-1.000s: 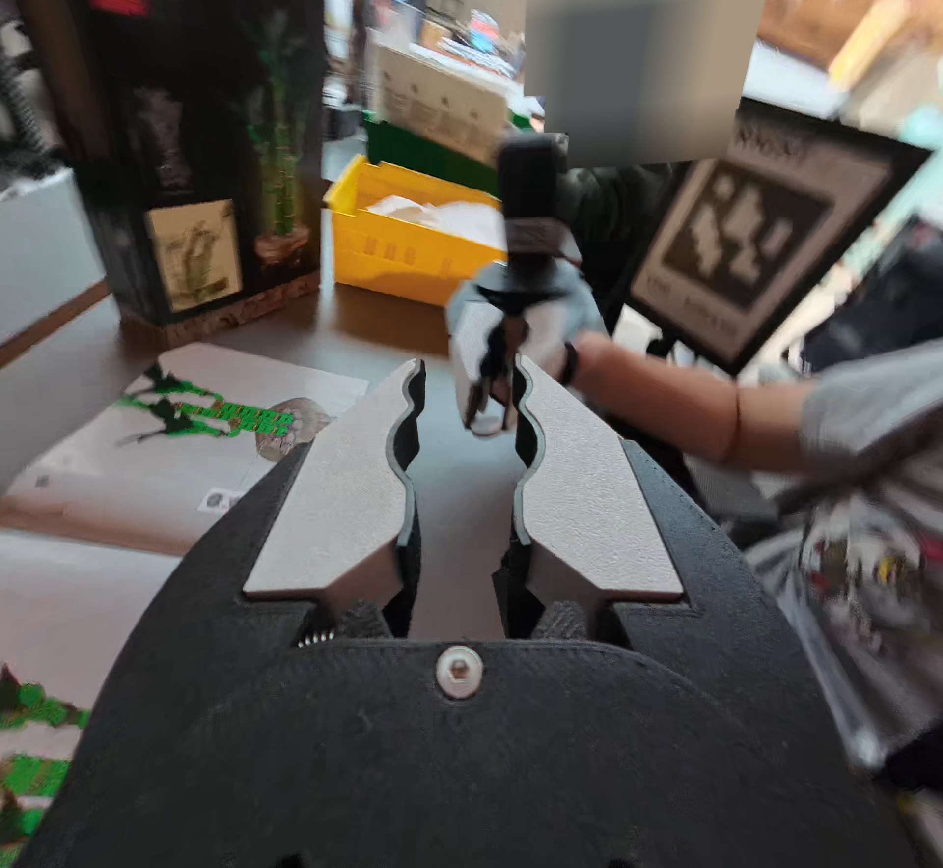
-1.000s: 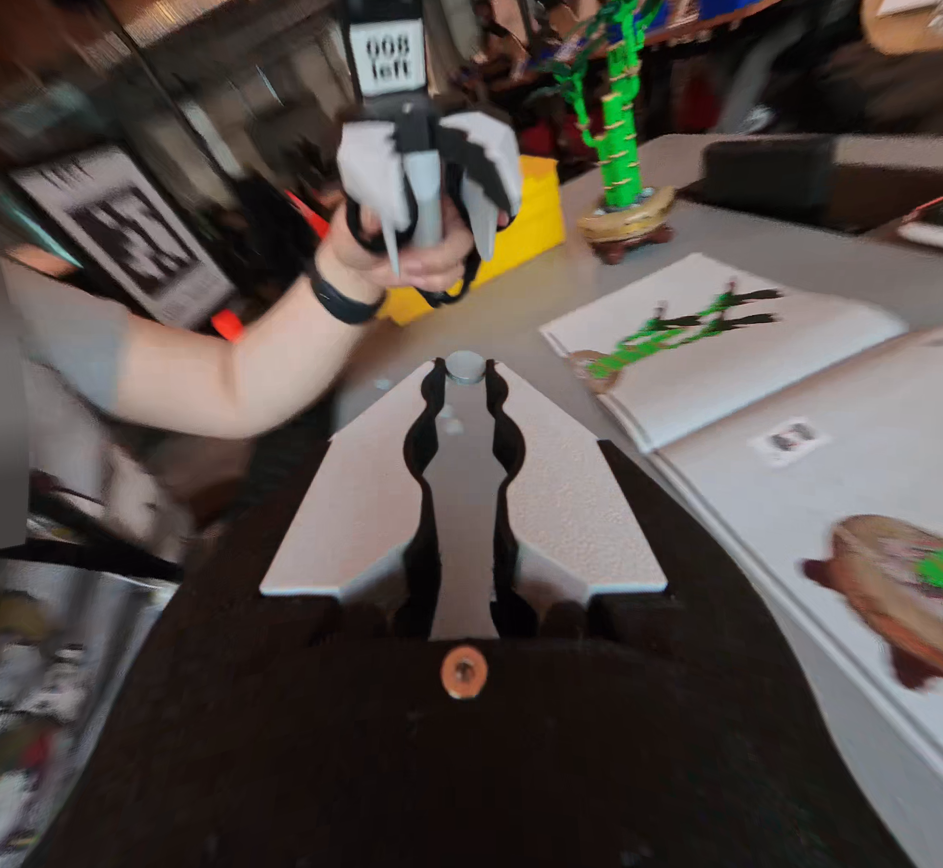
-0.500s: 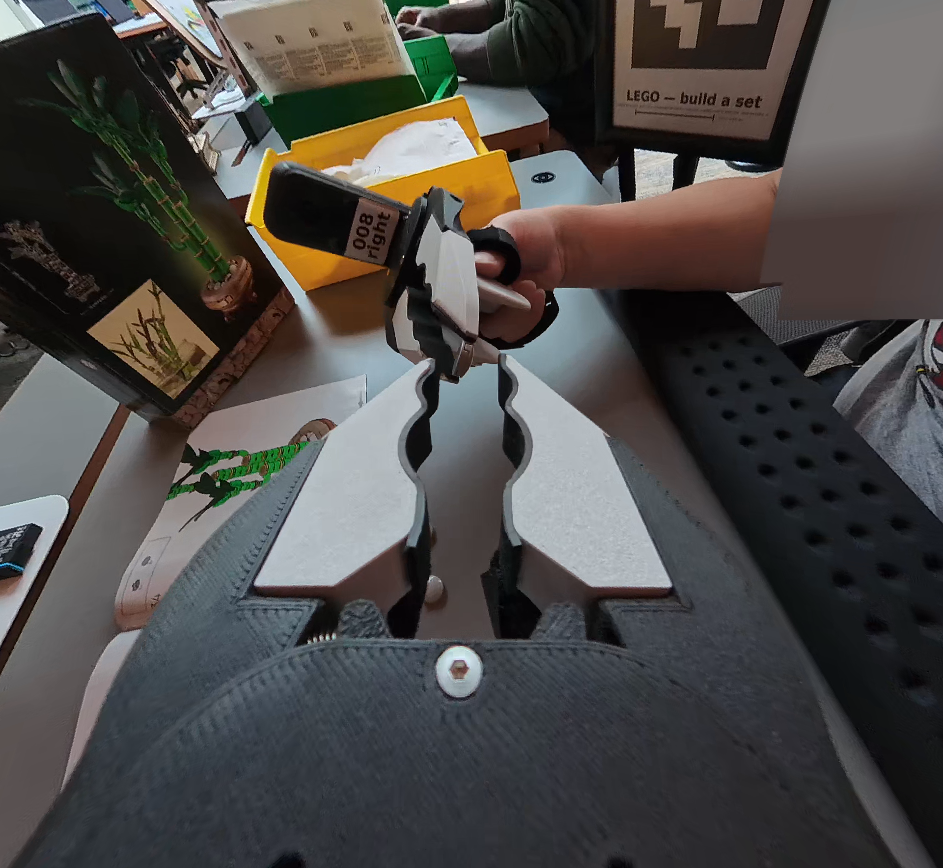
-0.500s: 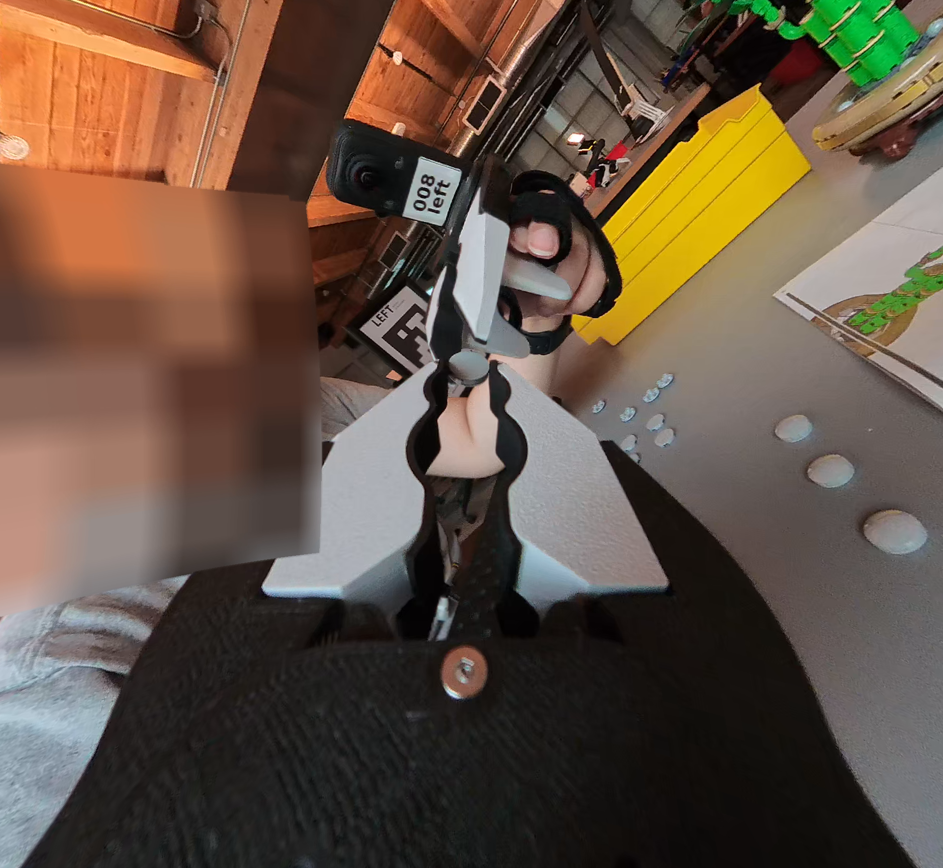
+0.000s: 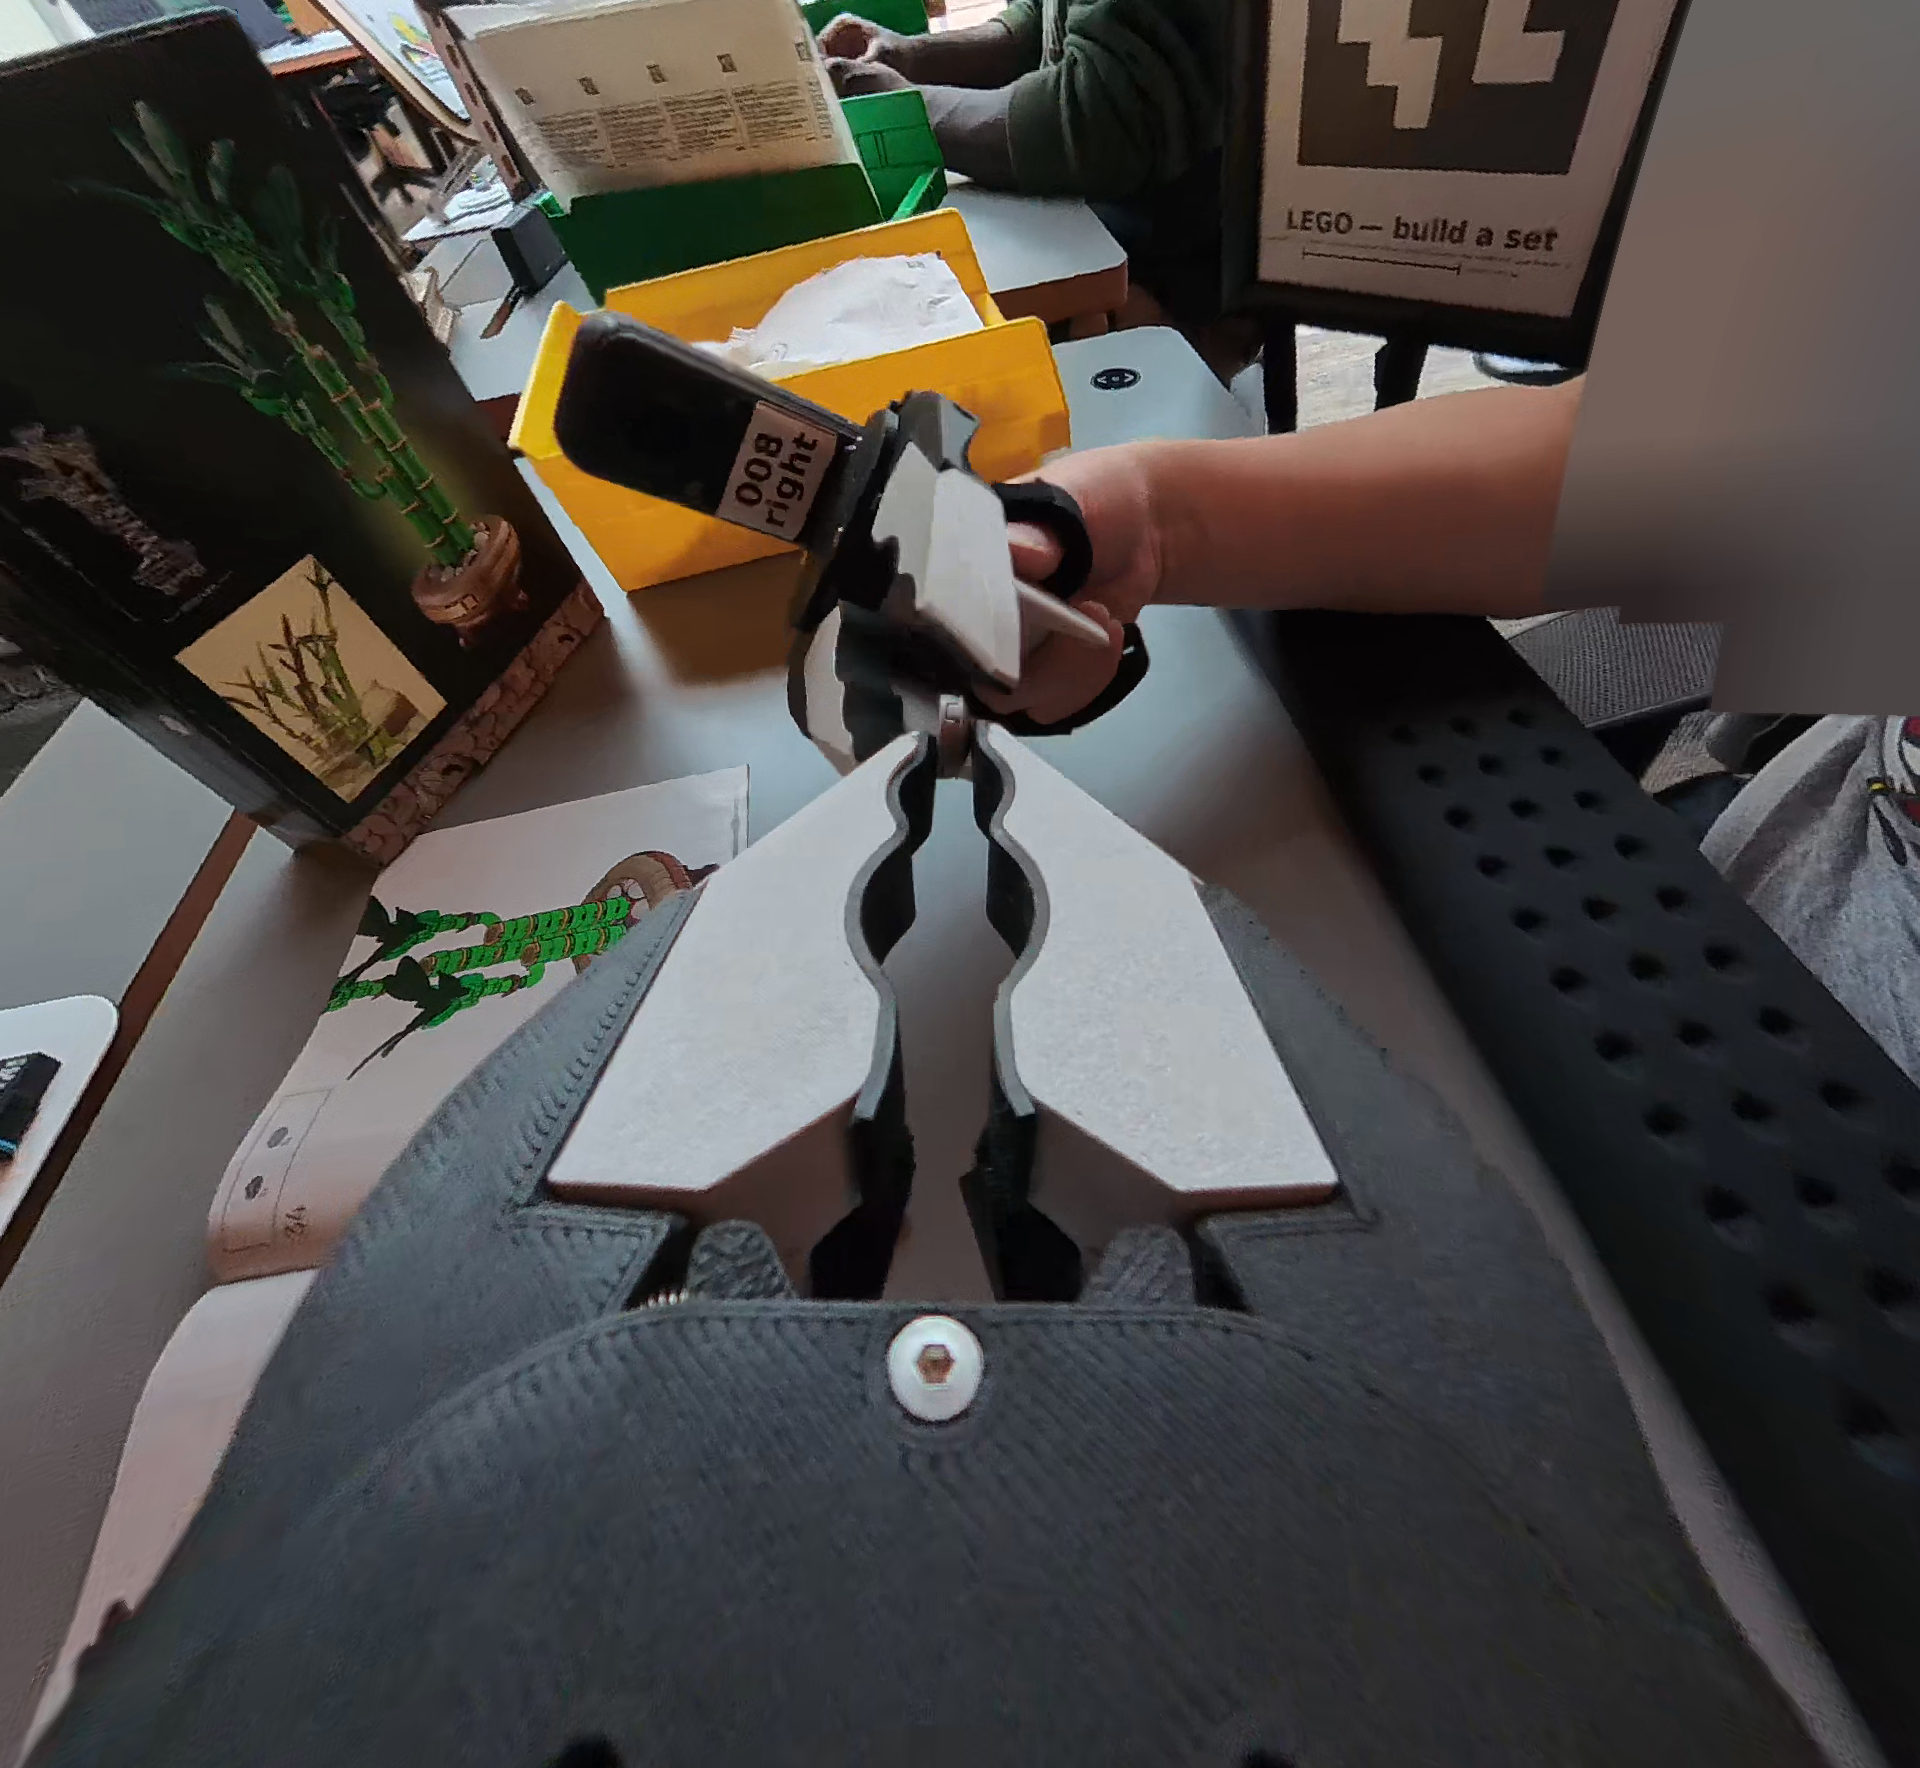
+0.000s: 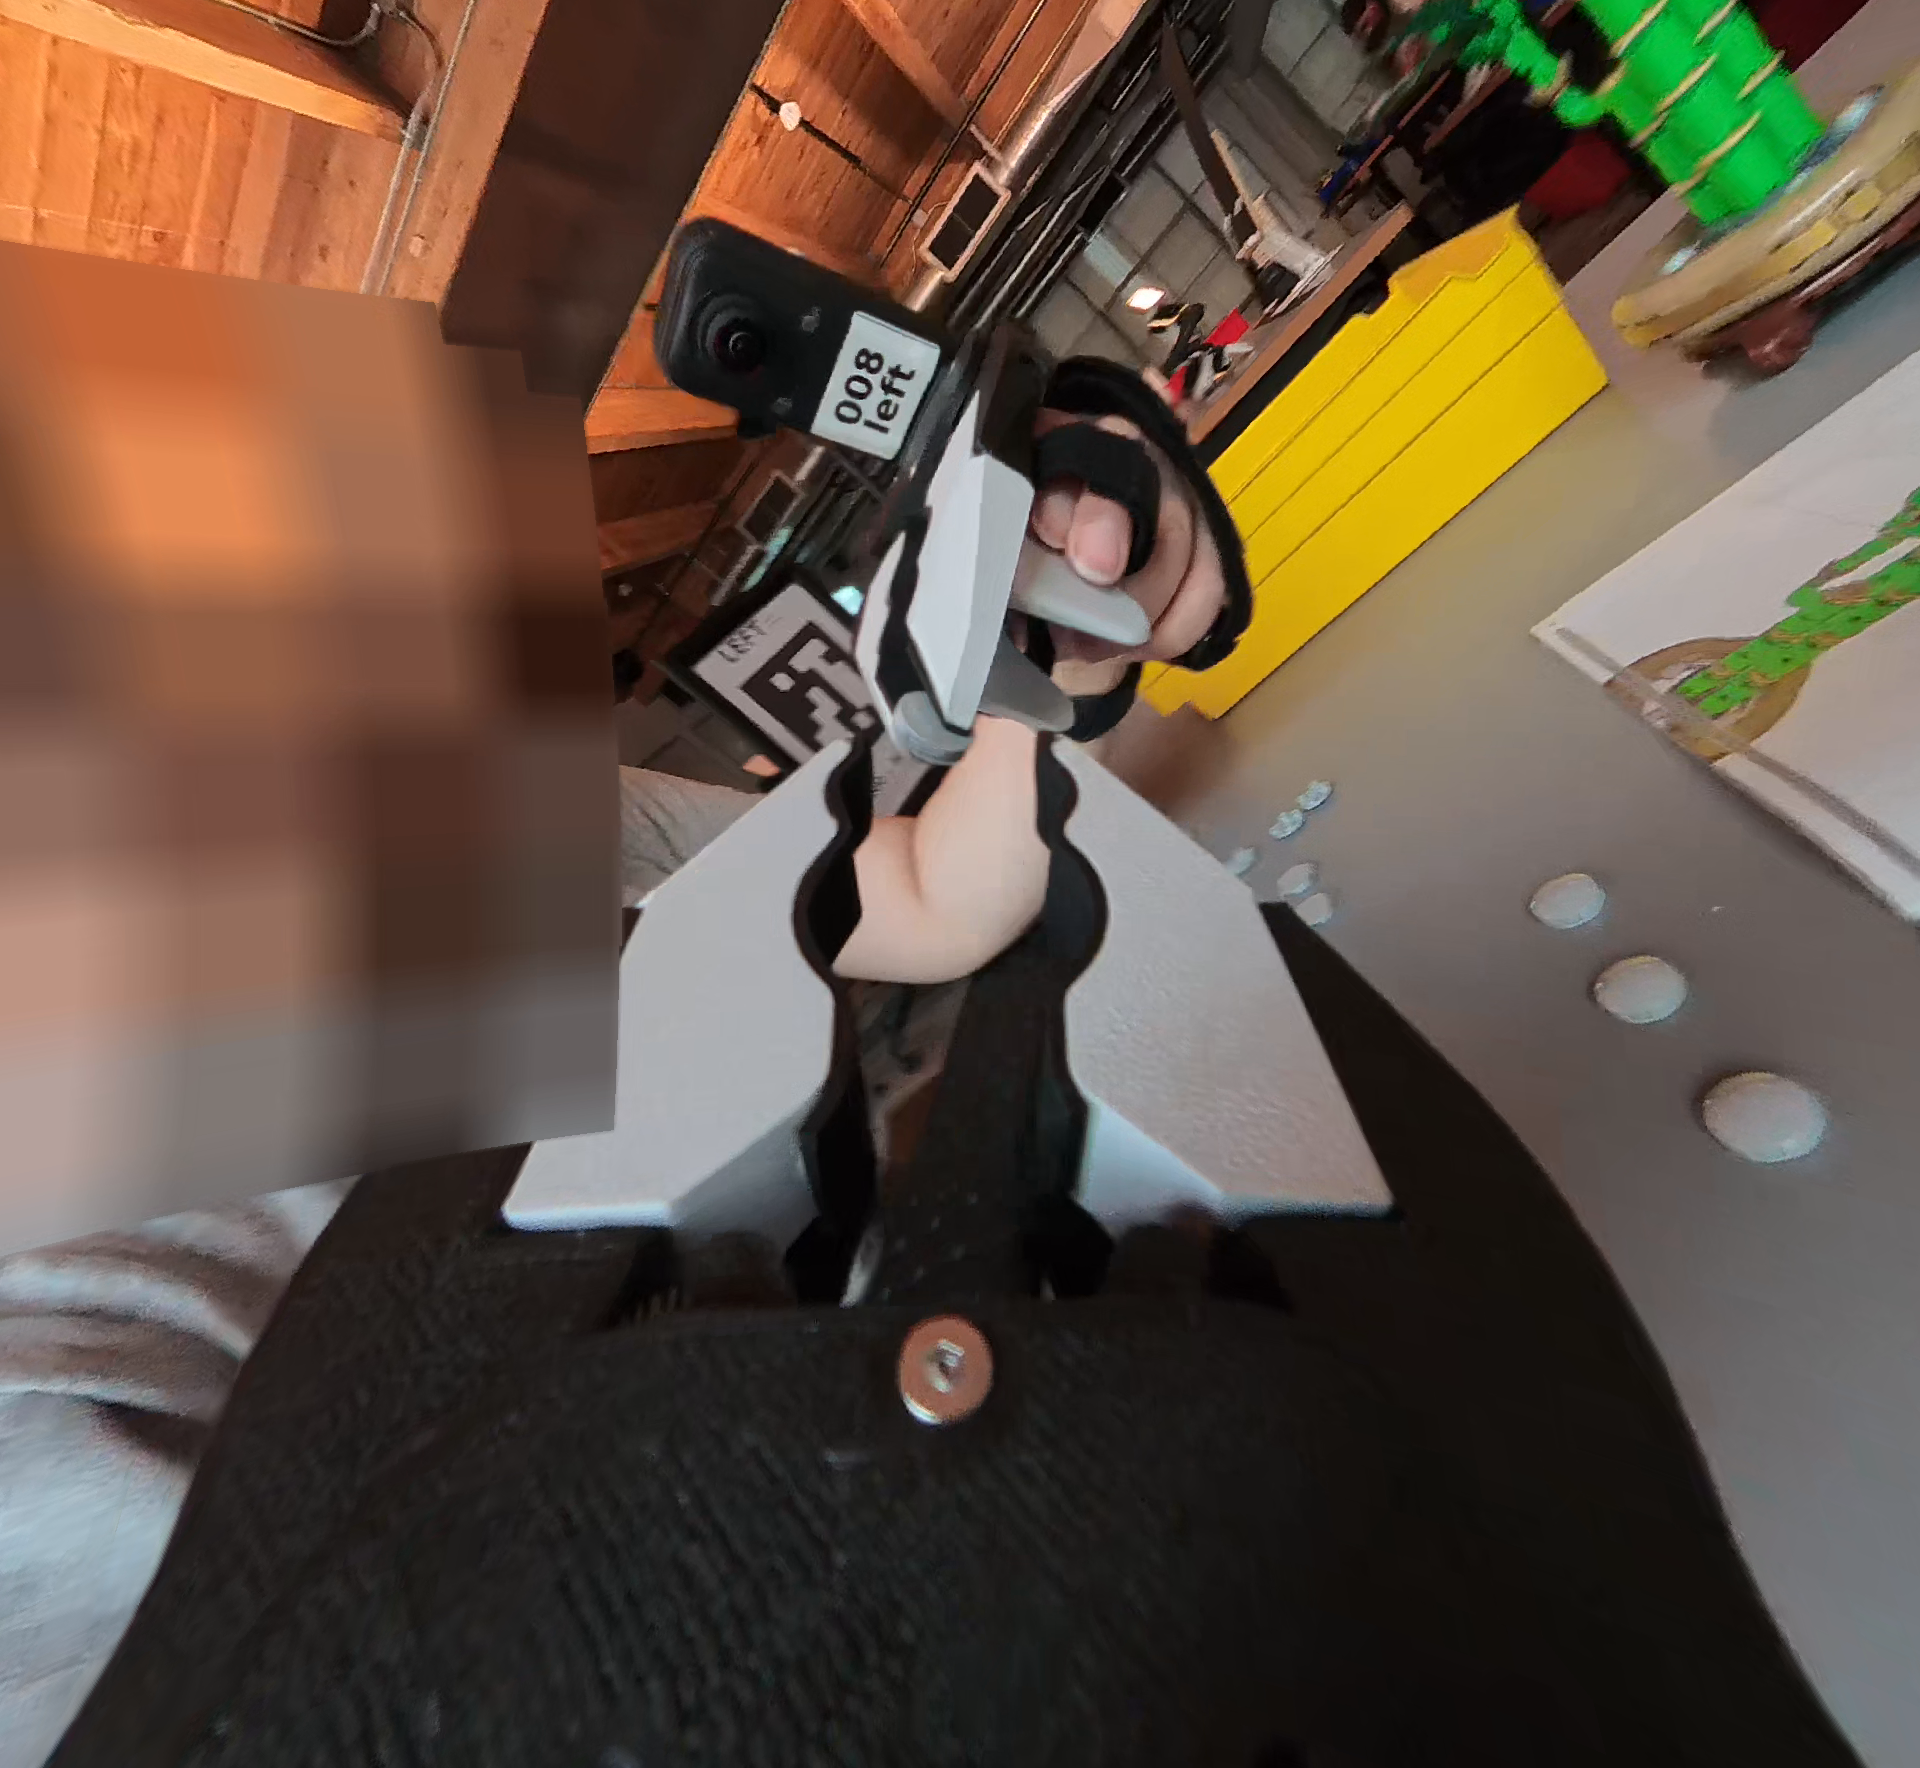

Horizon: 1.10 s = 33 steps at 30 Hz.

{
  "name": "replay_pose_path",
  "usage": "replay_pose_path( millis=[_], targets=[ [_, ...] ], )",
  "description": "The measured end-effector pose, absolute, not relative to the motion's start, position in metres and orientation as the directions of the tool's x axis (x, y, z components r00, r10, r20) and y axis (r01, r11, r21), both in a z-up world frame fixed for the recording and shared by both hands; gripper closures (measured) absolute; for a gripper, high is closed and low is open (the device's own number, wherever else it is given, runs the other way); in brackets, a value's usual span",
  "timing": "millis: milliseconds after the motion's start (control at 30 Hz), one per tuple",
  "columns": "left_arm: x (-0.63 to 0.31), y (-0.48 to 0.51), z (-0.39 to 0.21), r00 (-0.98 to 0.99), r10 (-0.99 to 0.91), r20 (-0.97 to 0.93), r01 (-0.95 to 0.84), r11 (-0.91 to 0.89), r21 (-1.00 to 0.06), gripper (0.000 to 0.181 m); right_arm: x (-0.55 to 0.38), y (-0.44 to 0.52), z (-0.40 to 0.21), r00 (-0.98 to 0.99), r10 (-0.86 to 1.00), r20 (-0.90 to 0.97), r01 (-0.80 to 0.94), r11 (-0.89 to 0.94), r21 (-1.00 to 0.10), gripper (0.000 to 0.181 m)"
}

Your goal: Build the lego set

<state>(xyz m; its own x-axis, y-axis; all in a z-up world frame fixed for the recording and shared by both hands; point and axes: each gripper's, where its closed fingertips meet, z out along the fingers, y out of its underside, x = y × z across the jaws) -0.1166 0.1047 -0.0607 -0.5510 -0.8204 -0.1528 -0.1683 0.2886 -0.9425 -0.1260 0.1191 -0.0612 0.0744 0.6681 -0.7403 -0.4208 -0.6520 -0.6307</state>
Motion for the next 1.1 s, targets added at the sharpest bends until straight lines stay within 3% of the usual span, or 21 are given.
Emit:
replay_pose_path(
  millis=[33, 133, 200, 300, 400, 867, 933, 1000, 1100],
  targets=[
    [-0.115, 0.109, -0.058, -0.535, -0.837, -0.117, -0.179, 0.248, -0.952, 0.177, -0.124, 0.123, -0.062, 0.147, 0.695, -0.704, -0.420, -0.601, -0.681, 0.144],
    [-0.112, 0.122, -0.056, -0.504, -0.859, 0.091, -0.275, 0.060, -0.960, 0.177, -0.112, 0.136, -0.061, 0.486, 0.762, -0.429, -0.315, -0.305, -0.899, 0.129],
    [-0.113, 0.125, -0.058, -0.498, -0.814, 0.298, -0.375, -0.108, -0.921, 0.177, -0.103, 0.140, -0.056, 0.698, 0.708, -0.108, -0.108, -0.046, -0.993, 0.130],
    [-0.109, 0.133, -0.054, -0.439, -0.655, 0.615, -0.473, -0.413, -0.778, 0.178, -0.105, 0.136, -0.057, 0.756, 0.504, 0.419, 0.358, 0.217, -0.908, 0.133],
    [-0.106, 0.140, -0.057, -0.393, -0.488, 0.779, -0.526, -0.575, -0.626, 0.177, -0.112, 0.138, -0.066, 0.667, 0.362, 0.652, 0.602, 0.255, -0.757, 0.148],
    [-0.102, 0.131, -0.079, -0.326, -0.420, 0.847, -0.622, -0.580, -0.526, 0.177, -0.111, 0.145, -0.078, 0.695, 0.408, 0.592, 0.577, 0.175, -0.798, 0.167],
    [-0.101, 0.133, -0.079, -0.331, -0.425, 0.843, -0.616, -0.579, -0.534, 0.170, -0.109, 0.146, -0.080, 0.702, 0.428, 0.570, 0.565, 0.154, -0.811, 0.167],
    [-0.099, 0.139, -0.079, -0.313, -0.425, 0.849, -0.612, -0.593, -0.523, 0.158, -0.101, 0.149, -0.094, 0.702, 0.473, 0.532, 0.566, 0.083, -0.821, 0.167],
    [-0.102, 0.153, -0.080, -0.303, -0.478, 0.825, -0.581, -0.593, -0.557, 0.159, -0.089, 0.152, -0.141, 0.716, 0.612, 0.336, 0.526, -0.157, -0.836, 0.167]
  ],
)
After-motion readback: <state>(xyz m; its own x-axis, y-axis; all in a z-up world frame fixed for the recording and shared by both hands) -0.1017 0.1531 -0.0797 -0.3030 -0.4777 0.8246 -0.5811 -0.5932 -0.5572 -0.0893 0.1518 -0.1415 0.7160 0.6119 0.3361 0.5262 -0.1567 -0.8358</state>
